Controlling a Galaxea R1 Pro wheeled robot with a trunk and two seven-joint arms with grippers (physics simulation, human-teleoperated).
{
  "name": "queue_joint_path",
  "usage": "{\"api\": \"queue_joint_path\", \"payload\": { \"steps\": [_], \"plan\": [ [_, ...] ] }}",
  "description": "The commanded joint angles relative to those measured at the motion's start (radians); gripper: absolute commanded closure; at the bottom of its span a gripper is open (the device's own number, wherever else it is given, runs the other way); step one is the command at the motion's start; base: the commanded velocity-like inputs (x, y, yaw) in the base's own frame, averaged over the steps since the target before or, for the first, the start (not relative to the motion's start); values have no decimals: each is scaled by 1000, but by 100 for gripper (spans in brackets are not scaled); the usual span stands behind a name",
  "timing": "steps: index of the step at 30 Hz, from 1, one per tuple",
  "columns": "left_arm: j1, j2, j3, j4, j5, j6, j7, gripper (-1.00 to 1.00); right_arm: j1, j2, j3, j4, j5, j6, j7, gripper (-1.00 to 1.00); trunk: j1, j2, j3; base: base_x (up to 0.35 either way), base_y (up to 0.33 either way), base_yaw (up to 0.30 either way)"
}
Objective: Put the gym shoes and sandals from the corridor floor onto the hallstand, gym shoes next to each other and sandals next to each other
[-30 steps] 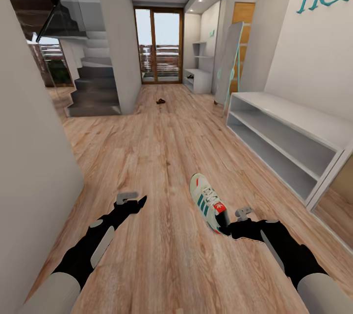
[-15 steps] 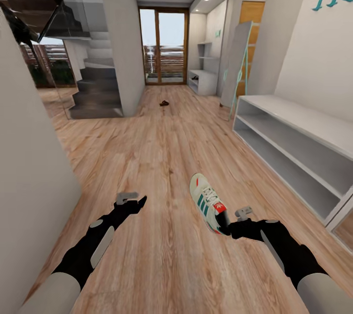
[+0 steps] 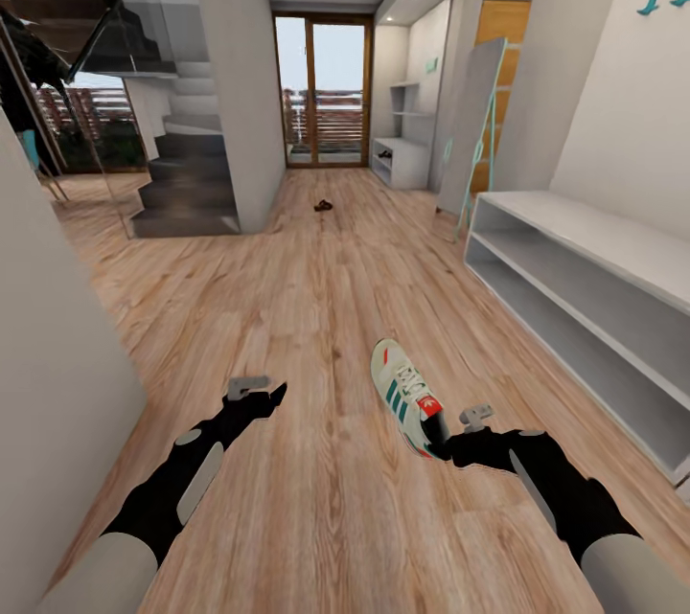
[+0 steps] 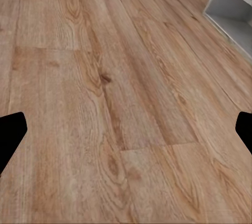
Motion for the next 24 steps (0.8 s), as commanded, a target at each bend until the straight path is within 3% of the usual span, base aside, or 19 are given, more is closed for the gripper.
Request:
{"api": "queue_joint_path", "payload": {
  "steps": [1, 24],
  "plan": [
    [0, 1, -2, -1, 10, 6, -1, -100, 0, -1, 2, -2, -3, 6, -1, 100, 0, 0, -1, 346, 0, 0],
    [0, 1, -2, -1, 11, 6, -1, -100, 0, -1, 3, -2, 0, 6, -1, 100, 0, 0, -1, 346, -43, 0]
  ]
}}
